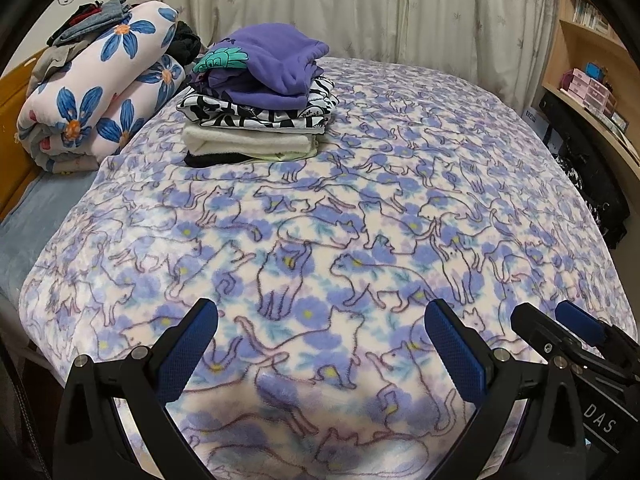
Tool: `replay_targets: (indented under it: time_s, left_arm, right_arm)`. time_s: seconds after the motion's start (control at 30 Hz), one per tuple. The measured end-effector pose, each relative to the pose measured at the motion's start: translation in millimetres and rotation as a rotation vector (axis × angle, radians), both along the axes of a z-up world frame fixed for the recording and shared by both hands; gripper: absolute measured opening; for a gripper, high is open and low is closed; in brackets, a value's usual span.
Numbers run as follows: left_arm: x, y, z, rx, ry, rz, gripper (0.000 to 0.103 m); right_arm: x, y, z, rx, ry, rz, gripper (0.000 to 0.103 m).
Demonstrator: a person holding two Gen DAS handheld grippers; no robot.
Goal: Fold large clothes
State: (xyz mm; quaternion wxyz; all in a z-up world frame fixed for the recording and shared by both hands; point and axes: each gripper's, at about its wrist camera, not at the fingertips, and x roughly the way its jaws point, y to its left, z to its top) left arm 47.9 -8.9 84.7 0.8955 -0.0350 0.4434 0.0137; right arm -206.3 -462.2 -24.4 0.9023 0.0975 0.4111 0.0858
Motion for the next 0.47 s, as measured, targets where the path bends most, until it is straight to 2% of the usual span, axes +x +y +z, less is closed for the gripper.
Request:
replay_targets:
  time_s: [0.47]
  left_arm:
    - [-0.5,6.0,-11.2,0.014,0.039,0.02,0.102]
  right_arm:
    - [1.1,5.0,-6.7,-0.001,0.027,-0.003,0.074]
